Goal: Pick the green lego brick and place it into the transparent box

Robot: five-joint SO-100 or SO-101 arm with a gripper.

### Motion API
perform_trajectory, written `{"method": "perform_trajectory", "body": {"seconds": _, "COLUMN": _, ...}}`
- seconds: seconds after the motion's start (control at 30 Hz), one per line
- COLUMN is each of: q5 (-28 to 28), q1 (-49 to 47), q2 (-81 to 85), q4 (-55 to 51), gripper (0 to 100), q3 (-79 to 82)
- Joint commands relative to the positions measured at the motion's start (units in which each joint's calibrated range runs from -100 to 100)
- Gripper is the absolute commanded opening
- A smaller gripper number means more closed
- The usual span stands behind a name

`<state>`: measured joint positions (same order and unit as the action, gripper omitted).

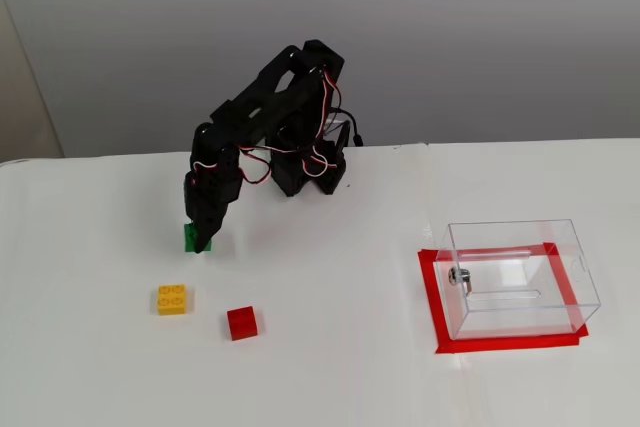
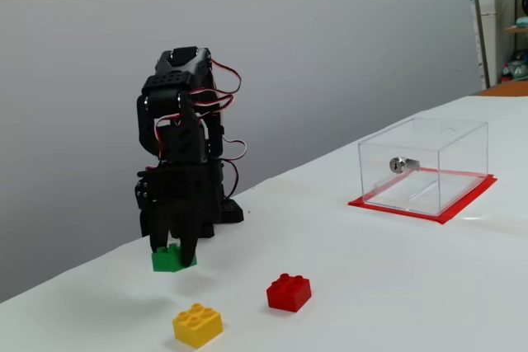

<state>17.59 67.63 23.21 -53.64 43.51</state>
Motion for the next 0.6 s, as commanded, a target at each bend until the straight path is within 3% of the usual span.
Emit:
{"method": "perform_trajectory", "body": {"seconds": 0.0, "q5": -2.19, "q1": -1.86, "q2": 6.1, "q4": -0.49, "gripper": 2, "q3": -2.37}}
{"method": "perform_trajectory", "body": {"seconds": 0.57, "q5": -11.17, "q1": -10.66, "q2": 15.35, "q4": -0.49, "gripper": 2, "q3": -13.31}}
